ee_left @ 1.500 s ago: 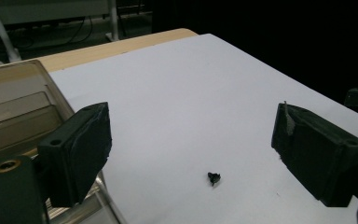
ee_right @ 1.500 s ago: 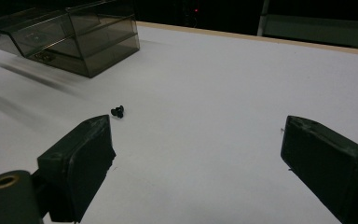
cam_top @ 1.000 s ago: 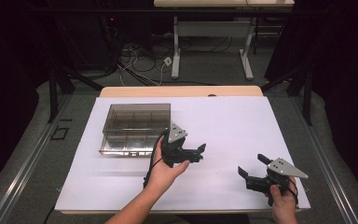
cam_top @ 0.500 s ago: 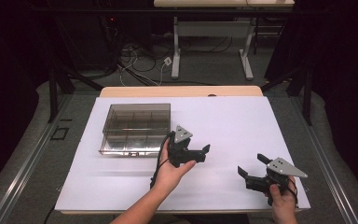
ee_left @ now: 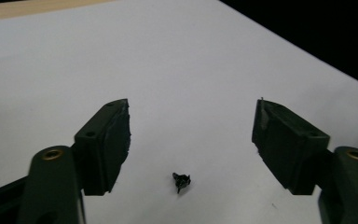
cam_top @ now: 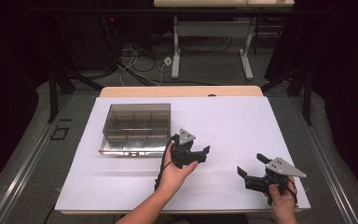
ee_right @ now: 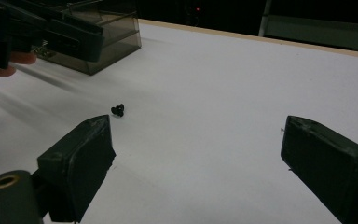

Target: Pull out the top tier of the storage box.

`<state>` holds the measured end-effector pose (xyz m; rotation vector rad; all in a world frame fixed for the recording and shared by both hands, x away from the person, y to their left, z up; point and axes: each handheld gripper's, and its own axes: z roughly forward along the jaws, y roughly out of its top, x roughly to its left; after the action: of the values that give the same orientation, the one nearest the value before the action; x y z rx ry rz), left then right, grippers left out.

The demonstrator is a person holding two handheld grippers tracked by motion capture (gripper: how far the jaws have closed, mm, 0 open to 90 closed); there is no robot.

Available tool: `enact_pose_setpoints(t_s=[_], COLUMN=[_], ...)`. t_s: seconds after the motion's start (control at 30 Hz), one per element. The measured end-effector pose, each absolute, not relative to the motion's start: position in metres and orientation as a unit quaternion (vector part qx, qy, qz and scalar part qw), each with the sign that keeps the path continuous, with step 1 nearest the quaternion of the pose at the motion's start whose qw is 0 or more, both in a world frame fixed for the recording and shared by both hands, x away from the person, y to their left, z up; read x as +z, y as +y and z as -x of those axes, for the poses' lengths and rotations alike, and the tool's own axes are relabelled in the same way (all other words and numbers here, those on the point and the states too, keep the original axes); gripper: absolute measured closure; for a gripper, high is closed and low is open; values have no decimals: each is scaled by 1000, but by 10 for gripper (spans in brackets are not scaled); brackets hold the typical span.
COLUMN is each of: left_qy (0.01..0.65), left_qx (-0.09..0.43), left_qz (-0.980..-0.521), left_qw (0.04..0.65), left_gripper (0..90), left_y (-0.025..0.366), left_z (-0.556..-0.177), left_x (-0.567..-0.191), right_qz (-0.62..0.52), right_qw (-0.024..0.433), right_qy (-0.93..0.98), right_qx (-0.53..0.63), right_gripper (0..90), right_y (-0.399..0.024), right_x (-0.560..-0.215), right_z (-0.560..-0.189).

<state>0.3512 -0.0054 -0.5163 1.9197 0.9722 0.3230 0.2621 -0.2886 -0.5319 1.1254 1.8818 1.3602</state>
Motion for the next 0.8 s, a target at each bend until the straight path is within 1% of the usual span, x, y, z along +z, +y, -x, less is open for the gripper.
enact_pose_setpoints(t_s=[0.07, 0.13, 0.27, 0.3, 0.37, 0.43, 0.47, 0.6, 0.63, 0.67, 0.8], left_qy=[391, 393, 396, 407, 417, 425, 431, 436, 441, 441, 455], left_qx=[139, 130, 127, 113, 87, 71, 61, 55, 44, 44, 40], left_qz=[-792, -797, -799, -798, -798, -799, -797, -800, -799, -799, -795], left_qw=[447, 439, 435, 429, 426, 419, 419, 409, 406, 406, 399], left_gripper=[304, 352, 353, 358, 416, 441, 478, 498, 509, 530, 558], left_y=[-8, -12, -16, -18, -18, -17, -18, -17, -16, -16, -14], left_z=[-353, -354, -356, -356, -358, -359, -358, -360, -361, -361, -364], left_x=[-518, -519, -521, -523, -525, -527, -528, -531, -533, -533, -536], right_qz=[-419, -417, -422, -422, -420, -419, -419, -422, -421, -421, -418], right_qw=[278, 277, 278, 278, 278, 279, 280, 279, 280, 280, 279], right_qy=[702, 704, 699, 699, 701, 701, 702, 700, 699, 699, 702], right_qx=[505, 503, 506, 506, 504, 505, 503, 504, 506, 506, 505], right_gripper=[88, 88, 88, 88, 88, 88, 88, 88, 88, 88, 88], right_y=[-289, -291, -293, -293, -292, -292, -292, -292, -293, -293, -292], right_x=[-531, -531, -531, -531, -531, -531, -531, -531, -531, -531, -531], right_z=[-262, -262, -263, -263, -262, -262, -262, -262, -263, -263, -263])
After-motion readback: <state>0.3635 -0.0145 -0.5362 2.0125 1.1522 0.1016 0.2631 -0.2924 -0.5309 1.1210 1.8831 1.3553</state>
